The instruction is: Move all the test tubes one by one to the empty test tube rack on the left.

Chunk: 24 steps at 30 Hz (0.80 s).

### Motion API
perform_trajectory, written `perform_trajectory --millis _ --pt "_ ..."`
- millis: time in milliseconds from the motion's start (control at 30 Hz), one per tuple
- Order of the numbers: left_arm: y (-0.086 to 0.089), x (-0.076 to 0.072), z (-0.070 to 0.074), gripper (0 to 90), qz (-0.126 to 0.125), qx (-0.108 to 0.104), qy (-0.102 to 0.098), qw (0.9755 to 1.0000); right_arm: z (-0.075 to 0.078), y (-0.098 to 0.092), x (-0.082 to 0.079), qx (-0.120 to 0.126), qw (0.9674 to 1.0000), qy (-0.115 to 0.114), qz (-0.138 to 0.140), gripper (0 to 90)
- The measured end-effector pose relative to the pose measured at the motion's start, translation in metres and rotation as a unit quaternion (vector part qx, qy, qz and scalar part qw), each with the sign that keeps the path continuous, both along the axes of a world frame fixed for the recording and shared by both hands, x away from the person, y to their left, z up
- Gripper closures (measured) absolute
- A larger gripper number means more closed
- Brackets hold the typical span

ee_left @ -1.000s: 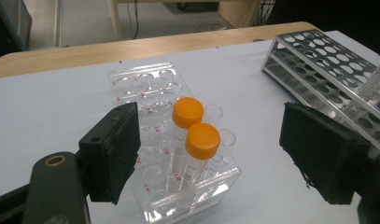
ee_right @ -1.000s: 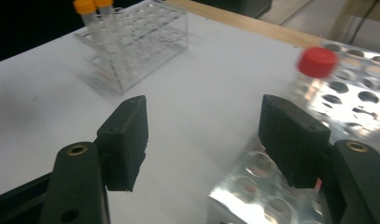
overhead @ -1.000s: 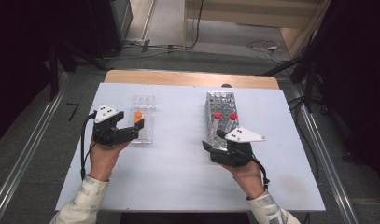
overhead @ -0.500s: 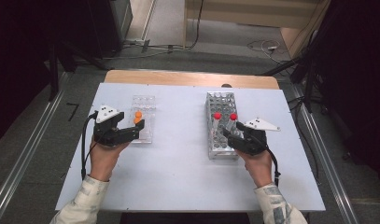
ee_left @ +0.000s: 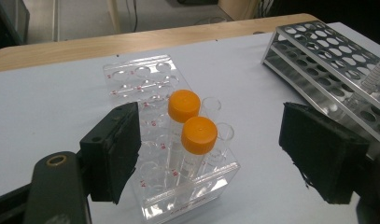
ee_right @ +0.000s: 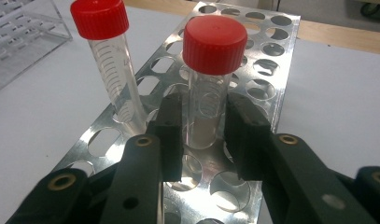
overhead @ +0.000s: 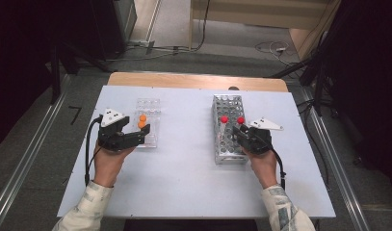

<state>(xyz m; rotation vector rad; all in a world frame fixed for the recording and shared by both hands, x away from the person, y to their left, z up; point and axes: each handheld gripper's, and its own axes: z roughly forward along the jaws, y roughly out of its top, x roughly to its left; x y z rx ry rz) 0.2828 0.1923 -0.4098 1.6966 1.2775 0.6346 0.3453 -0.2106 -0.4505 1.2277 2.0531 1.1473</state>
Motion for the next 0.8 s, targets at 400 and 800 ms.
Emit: perform_trajectory --millis 400,800 --pt "-0.001 -0.001 0.001 21.5 -0.004 -0.006 -0.002 1.0 0.041 -0.002 -0.014 0.013 0.9983 -0.057 -0.001 71.9" --pt "-0.003 -0.006 0.008 20.6 -0.014 -0.013 -0.014 0.9997 0.07 0.012 -0.045 0.013 0.9967 -0.066 0.046 71.9"
